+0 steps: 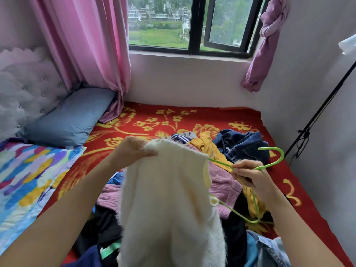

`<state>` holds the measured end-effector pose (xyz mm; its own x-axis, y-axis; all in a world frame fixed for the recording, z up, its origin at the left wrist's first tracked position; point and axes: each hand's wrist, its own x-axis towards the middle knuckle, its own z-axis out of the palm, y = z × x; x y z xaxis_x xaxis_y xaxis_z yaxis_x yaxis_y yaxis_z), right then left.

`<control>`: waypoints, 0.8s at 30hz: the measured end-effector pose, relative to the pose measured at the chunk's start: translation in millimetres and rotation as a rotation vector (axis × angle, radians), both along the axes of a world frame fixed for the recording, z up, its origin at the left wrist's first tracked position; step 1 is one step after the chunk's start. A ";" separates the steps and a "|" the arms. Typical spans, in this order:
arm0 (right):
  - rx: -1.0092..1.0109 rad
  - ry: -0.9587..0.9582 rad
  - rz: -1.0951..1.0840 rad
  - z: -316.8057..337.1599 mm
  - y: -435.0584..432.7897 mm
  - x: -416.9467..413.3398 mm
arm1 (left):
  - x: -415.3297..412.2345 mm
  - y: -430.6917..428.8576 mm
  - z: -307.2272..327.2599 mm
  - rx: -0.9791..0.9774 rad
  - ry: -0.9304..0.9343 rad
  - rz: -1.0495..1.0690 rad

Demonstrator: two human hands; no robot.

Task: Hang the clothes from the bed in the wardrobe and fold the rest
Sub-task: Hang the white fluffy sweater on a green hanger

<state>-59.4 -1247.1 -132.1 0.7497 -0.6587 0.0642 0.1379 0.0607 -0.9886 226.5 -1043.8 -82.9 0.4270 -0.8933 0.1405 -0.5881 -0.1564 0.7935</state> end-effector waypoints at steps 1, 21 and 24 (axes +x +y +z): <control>-0.022 0.027 0.035 3.9 -1.6 -0.7 | -1.4 -0.7 0.0 -0.050 -0.019 0.028; -0.125 -0.055 0.050 23.3 39.3 56.0 | -45.8 -4.0 24.2 -0.014 -0.613 -0.112; -0.294 0.035 0.083 28.0 30.0 56.4 | -40.9 8.5 23.2 -0.125 -0.641 -0.151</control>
<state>-2.9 -1217.1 -104.1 0.8052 -0.5521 0.2163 0.1101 -0.2192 -0.9694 185.6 -1035.3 -59.7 0.0967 -0.8972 0.4309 -0.9573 0.0346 0.2869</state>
